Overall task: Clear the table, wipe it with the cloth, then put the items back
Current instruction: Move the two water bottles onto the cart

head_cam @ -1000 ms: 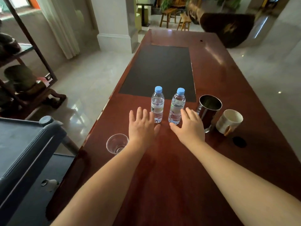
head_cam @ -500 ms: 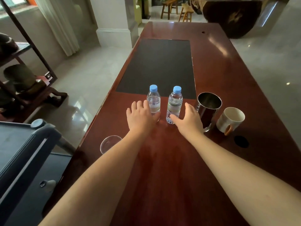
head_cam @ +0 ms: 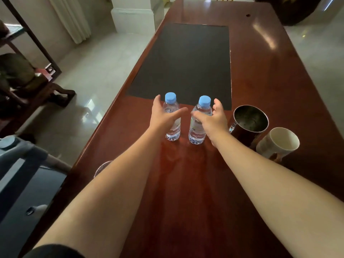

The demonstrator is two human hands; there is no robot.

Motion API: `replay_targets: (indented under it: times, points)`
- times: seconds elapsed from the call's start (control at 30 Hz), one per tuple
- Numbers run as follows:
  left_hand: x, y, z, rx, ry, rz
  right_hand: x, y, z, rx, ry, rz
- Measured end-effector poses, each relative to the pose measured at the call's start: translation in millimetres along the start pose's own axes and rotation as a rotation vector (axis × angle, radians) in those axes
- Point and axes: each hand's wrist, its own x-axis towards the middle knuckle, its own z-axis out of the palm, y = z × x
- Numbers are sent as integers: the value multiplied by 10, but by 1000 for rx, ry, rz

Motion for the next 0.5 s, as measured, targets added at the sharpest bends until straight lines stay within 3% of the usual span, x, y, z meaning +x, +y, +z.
replay_targets:
  times: [0.1, 0.5]
  points:
    - [137, -38, 52, -5, -23, 45, 134, 27, 73, 16, -75, -60]
    - [41, -57, 15, -25, 101, 108, 156, -3, 250, 12, -54, -151]
